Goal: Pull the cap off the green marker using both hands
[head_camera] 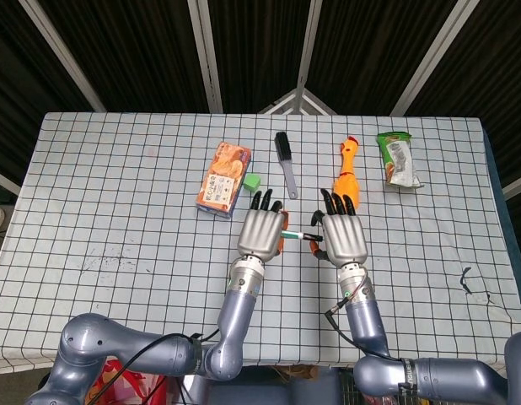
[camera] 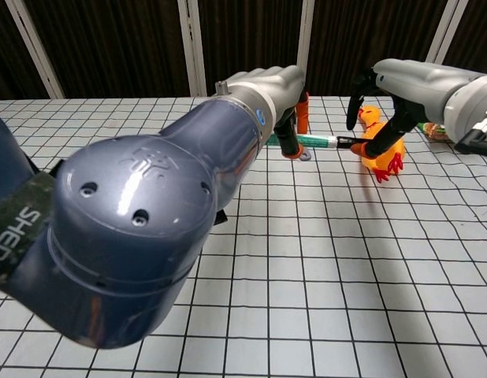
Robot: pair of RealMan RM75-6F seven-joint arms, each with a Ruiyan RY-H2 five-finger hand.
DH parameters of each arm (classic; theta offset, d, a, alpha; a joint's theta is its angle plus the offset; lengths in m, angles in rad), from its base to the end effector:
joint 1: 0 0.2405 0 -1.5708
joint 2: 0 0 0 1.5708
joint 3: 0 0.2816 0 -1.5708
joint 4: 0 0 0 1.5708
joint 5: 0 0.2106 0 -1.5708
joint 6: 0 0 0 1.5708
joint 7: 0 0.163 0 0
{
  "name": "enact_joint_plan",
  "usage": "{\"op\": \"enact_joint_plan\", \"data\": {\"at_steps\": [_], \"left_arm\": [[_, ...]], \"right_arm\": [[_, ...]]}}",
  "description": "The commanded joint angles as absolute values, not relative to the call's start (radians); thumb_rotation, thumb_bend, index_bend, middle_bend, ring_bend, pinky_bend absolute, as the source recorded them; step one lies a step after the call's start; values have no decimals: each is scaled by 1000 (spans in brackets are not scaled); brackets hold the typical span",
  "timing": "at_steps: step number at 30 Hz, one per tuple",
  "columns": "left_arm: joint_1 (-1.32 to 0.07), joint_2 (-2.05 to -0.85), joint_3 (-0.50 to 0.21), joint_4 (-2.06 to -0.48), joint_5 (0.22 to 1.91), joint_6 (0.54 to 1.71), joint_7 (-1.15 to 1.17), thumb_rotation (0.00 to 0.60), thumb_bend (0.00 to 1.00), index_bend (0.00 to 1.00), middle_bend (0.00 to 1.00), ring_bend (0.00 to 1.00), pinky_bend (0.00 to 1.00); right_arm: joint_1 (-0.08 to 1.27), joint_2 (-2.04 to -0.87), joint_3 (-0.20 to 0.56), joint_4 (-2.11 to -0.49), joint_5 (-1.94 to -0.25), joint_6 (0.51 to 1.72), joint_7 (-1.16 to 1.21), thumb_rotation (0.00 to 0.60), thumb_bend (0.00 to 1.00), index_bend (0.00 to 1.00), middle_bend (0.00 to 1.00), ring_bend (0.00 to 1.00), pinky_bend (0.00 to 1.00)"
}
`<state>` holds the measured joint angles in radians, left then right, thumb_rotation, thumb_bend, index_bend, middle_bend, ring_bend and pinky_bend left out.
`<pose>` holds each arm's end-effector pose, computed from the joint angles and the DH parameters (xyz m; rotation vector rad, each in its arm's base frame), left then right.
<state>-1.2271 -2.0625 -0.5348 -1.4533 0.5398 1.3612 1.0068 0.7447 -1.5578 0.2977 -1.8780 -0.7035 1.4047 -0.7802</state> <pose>0.0671 0.3648 -0.1053 -1.6999 -0.9547 -0.9587 -0.1225 -0.3532 0.0234 1.5018 -1.0427 0.8735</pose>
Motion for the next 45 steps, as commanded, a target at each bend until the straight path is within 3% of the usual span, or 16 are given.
{"op": "enact_joint_plan", "data": {"at_steps": [1, 20, 45], "left_arm": [[-1225, -2061, -533, -1459, 543, 1366, 1008, 600, 526, 554, 232, 0, 0], [-1206, -2044, -529, -1490, 555, 1392, 1007, 600, 526, 557, 234, 0, 0], [-1211, -2060, -525, -1463, 551, 1373, 1007, 600, 526, 559, 235, 0, 0]], "right_arm": [[745, -1558, 295, -1880, -703, 1405, -781, 600, 346, 457, 48, 58, 36], [758, -1573, 295, -1873, -716, 1399, -783, 600, 352, 605, 48, 61, 36], [756, -1565, 301, -1882, -687, 1417, -803, 600, 351, 490, 48, 61, 36]]}}
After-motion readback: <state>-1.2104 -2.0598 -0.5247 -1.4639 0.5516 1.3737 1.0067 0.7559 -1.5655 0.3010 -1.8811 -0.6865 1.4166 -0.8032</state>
